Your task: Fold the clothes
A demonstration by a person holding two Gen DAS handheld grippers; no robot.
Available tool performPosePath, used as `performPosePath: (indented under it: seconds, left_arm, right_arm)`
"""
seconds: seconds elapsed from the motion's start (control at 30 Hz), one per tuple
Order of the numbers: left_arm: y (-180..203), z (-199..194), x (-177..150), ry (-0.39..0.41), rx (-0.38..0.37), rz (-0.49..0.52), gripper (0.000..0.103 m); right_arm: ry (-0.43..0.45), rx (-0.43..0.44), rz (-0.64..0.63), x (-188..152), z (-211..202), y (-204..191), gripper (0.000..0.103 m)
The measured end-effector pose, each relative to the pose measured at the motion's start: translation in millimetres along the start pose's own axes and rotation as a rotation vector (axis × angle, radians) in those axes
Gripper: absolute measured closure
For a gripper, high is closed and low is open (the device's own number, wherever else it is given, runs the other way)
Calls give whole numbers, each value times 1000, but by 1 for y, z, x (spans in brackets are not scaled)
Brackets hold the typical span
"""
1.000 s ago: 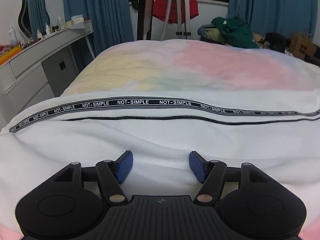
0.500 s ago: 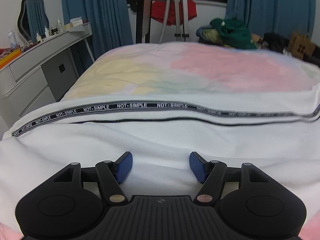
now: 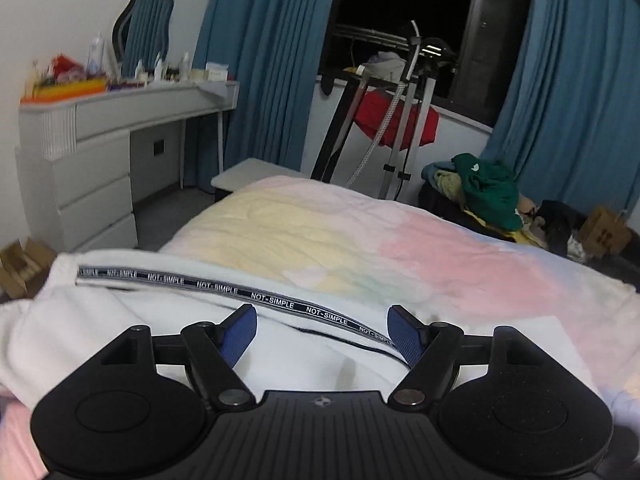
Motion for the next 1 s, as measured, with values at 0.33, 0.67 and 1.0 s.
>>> performPosePath:
  seconds: [0.33, 0.67, 1.0]
  left_arm:
    - [-9, 0, 2, 14, -69, -4, 29]
    - [4, 2, -3, 16, -66, 62, 29]
    - [17, -7, -10, 29, -83, 131, 28]
  right_arm:
    - [24, -67, 69, 31, -1, -10, 92]
    - [-38, 25, 213, 26, 4, -16, 82]
    - [49, 173, 569, 32, -79, 9, 24]
Point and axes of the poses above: each gripper's, at about its wrist camera, not at the fingertips, and z roughly the way its jaws point, y to its right, x to its top, the point moved 2 cm from there along z, roughly the way its jaws point, and after that the axes turned 9 degrees about x, right-handed, at the moved point
